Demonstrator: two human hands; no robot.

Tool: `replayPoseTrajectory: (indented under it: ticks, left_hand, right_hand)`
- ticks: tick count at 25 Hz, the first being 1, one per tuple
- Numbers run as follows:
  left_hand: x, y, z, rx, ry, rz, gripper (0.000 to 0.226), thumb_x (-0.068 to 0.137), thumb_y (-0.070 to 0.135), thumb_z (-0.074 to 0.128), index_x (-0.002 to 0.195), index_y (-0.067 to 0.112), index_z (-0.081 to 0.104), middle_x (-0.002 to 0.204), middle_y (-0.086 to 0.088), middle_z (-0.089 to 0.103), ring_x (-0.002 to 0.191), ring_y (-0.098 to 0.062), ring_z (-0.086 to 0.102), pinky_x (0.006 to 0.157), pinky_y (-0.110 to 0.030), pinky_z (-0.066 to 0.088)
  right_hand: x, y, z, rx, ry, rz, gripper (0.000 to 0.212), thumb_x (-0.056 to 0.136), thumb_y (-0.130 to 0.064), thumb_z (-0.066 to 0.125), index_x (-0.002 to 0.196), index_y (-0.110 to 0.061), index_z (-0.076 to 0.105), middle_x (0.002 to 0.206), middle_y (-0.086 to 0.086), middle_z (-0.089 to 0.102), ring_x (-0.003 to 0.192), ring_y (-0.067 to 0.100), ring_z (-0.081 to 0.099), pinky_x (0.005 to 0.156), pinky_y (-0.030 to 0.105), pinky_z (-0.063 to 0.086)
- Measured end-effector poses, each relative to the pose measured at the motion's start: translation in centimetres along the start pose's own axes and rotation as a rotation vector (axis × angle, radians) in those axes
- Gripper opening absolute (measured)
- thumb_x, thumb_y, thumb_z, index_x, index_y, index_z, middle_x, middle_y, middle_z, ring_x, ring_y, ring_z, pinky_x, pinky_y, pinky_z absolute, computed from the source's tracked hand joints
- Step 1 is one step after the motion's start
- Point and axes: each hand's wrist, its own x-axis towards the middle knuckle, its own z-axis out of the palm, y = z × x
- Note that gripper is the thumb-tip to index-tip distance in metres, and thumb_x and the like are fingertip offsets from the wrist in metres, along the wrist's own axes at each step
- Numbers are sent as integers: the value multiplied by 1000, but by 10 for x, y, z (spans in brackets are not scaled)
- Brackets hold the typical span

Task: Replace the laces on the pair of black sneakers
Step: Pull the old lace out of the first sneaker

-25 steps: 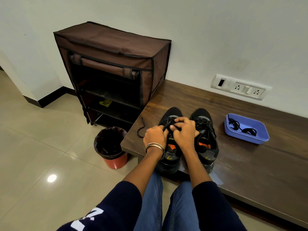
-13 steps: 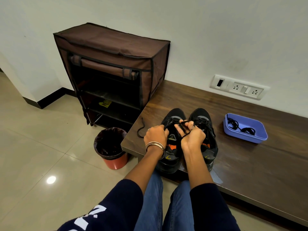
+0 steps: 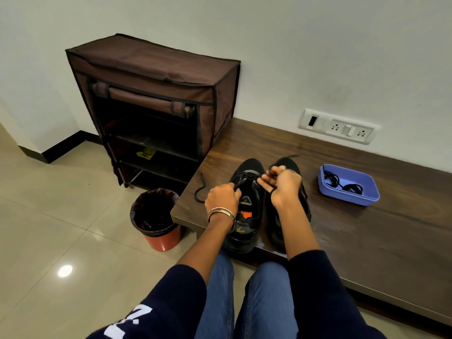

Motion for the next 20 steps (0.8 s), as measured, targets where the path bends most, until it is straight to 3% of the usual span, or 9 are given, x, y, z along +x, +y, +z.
replayPoseTrajectory:
  ticks: [2, 4, 6, 8, 11, 13, 15, 17, 20]
  left_hand:
    - [0, 1, 0, -6, -5, -8, 31, 95, 39, 49, 107, 16, 66, 102, -12, 68, 98, -34, 61, 74, -39, 49]
    - [-2, 2, -1, -7, 6, -6, 30, 96, 39, 49, 106, 16, 66, 102, -11, 68, 98, -33, 61, 74, -39, 50]
    - [-2, 2, 1, -5, 8, 7, 31, 96, 40, 49, 107, 17, 66, 102, -10, 68, 98, -32, 62, 74, -39, 50]
    - [0, 0, 4, -23, 7, 14, 32, 95, 42, 49, 109, 18, 66, 103, -8, 67, 98, -31, 61, 75, -39, 50]
    - [2, -4, 7, -78, 27, 12, 42, 92, 55, 48, 107, 21, 68, 102, -5, 68, 96, -29, 63, 73, -38, 51]
    - [0, -3, 6, -226, 75, -4, 50, 94, 57, 40, 98, 18, 71, 94, -6, 70, 89, -29, 64, 69, -36, 50]
    - [7, 5, -2, -342, 122, -27, 48, 99, 45, 38, 93, 13, 71, 90, -10, 71, 87, -31, 64, 68, -35, 47]
    - [24, 14, -9, -325, 115, 52, 31, 98, 33, 45, 103, 16, 71, 99, -8, 71, 94, -28, 64, 75, -35, 48]
    - [48, 25, -16, -183, -69, 233, 22, 93, 25, 56, 108, 25, 72, 111, -1, 68, 102, -22, 62, 87, -33, 49]
  right_hand:
    - [3, -8, 9, -395, -89, -83, 19, 95, -9, 41, 80, -14, 52, 80, 8, 53, 66, 20, 48, 62, 37, 44]
    - [4, -15, 17, -742, -237, -159, 20, 93, -11, 44, 78, -24, 40, 87, 2, 43, 70, 15, 37, 61, 35, 33]
    - [2, -24, 16, -1020, -257, -246, 18, 95, -6, 46, 78, -14, 46, 79, 3, 42, 68, 17, 42, 62, 37, 38]
    - [1, -21, 12, -1216, -175, -359, 19, 94, -5, 53, 74, -3, 53, 71, 8, 47, 64, 23, 49, 61, 36, 42]
    - [-6, -2, 3, -1321, -243, -340, 13, 84, -14, 72, 85, -3, 66, 88, 12, 64, 85, 27, 62, 75, 35, 51]
    - [-7, 15, -1, -1414, -272, -314, 19, 79, -19, 77, 78, -14, 59, 96, 12, 64, 97, 31, 62, 81, 39, 53]
    - [-9, 24, -2, -1518, -237, -394, 23, 80, -15, 72, 74, -15, 49, 105, 17, 60, 105, 39, 58, 84, 45, 52]
    - [-7, 31, -5, -1567, -186, -432, 15, 85, -13, 65, 94, -8, 54, 122, 20, 50, 116, 43, 48, 92, 49, 48]
    - [-3, 40, -11, -1587, -155, -470, 34, 90, -15, 60, 121, -3, 51, 132, 21, 43, 123, 43, 41, 97, 47, 42]
